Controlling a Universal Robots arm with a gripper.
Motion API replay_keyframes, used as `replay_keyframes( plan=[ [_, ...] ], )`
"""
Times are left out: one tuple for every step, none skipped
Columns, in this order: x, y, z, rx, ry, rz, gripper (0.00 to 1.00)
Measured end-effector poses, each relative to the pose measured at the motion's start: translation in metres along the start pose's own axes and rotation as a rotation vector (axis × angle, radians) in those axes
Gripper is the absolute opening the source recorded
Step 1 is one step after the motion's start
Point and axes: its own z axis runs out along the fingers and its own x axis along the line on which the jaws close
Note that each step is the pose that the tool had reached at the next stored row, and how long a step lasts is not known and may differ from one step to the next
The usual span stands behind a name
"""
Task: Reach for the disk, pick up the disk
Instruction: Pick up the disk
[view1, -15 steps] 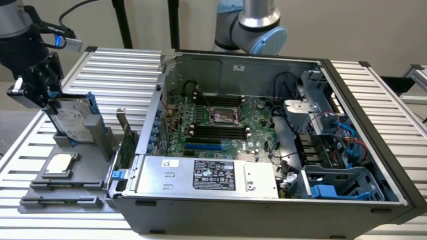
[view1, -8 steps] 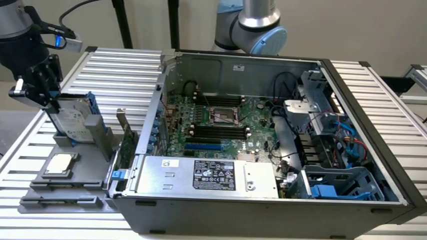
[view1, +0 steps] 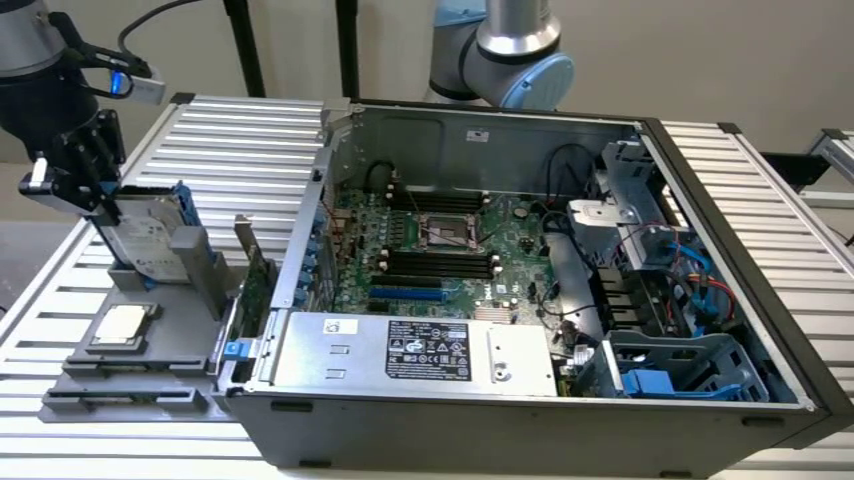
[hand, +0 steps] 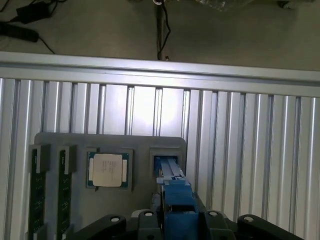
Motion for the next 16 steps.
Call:
replay_keyframes(
  plan=[
    [0.0000, 0.0000, 0.0000, 0.0000, 0.0000, 0.000, 0.33],
    [0.0000, -0.0001, 0.0000, 0.0001, 0.0000, 0.001, 0.33],
    [0.0001, -0.0001, 0.0000, 0.0000, 0.0000, 0.001, 0.33],
    [0.0002, -0.0002, 0.0000, 0.0000, 0.0000, 0.002, 0.33],
    [0.0003, -0.0003, 0.0000, 0.0001, 0.0000, 0.003, 0.33],
    [0.0005, -0.0005, 0.0000, 0.0001, 0.0000, 0.004, 0.33],
    [0.0008, -0.0006, -0.0001, 0.0000, 0.0001, 0.005, 0.33],
    [0.0012, -0.0007, 0.0000, 0.0000, 0.0000, 0.007, 0.33],
    [0.0016, -0.0007, 0.0000, 0.0000, 0.0000, 0.009, 0.33],
    [0.0022, -0.0008, 0.0000, 0.0001, -0.0001, 0.011, 0.33],
    [0.0028, -0.0009, 0.0000, 0.0001, -0.0001, 0.013, 0.33],
    [0.0035, -0.0010, 0.0000, 0.0001, -0.0001, 0.015, 0.33],
    [0.0042, -0.0011, 0.0000, 0.0001, -0.0001, 0.017, 0.33],
    [0.0049, -0.0011, 0.0000, 0.0002, -0.0001, 0.019, 0.33],
    [0.0055, -0.0011, 0.0000, 0.0001, -0.0003, 0.021, 0.33],
    [0.0060, -0.0011, 0.0000, 0.0002, -0.0005, 0.023, 0.33]
  ],
)
